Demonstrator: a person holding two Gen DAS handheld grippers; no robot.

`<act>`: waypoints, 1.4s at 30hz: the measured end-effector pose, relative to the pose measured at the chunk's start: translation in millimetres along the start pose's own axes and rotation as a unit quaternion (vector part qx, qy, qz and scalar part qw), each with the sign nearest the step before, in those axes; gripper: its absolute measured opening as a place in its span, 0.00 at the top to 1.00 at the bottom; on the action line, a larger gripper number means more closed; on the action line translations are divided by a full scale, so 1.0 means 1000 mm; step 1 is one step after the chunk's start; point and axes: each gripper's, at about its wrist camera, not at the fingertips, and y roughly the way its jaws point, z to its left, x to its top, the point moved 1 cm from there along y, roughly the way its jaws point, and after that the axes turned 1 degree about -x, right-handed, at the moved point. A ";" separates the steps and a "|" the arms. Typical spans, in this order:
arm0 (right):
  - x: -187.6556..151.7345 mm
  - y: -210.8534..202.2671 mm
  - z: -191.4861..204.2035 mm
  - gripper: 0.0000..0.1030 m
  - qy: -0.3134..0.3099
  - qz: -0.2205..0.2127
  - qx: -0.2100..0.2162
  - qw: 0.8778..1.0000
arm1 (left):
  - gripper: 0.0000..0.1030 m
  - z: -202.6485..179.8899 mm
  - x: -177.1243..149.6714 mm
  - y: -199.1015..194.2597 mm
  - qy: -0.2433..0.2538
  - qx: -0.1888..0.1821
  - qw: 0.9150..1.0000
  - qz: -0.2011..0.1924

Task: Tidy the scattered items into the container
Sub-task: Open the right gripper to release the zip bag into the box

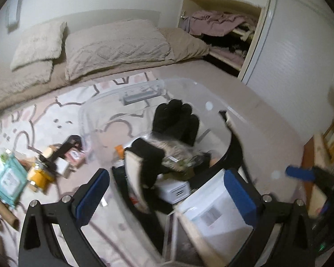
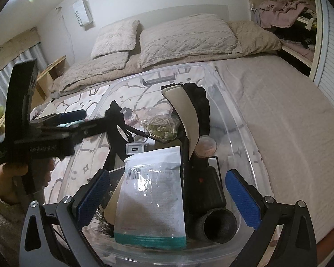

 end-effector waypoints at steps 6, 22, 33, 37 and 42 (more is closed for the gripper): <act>-0.002 0.002 0.003 0.00 -0.009 -0.003 -0.004 1.000 | 0.00 0.010 -0.017 -0.010 0.021 0.015 1.000 -0.003; -0.010 0.005 0.030 0.00 -0.067 -0.037 -0.022 0.997 | 0.00 0.024 -0.044 -0.040 0.018 0.022 0.999 -0.028; -0.010 0.003 0.039 0.00 -0.072 -0.050 -0.044 0.995 | 0.00 0.039 -0.056 -0.061 0.000 0.026 0.999 -0.043; -0.004 -0.005 0.048 0.00 -0.077 -0.062 -0.049 0.994 | 0.00 0.043 -0.057 -0.073 -0.005 0.028 0.998 -0.054; 0.002 -0.024 0.064 0.00 -0.083 -0.083 -0.051 0.992 | 0.00 0.049 -0.057 -0.097 -0.010 0.028 0.997 -0.077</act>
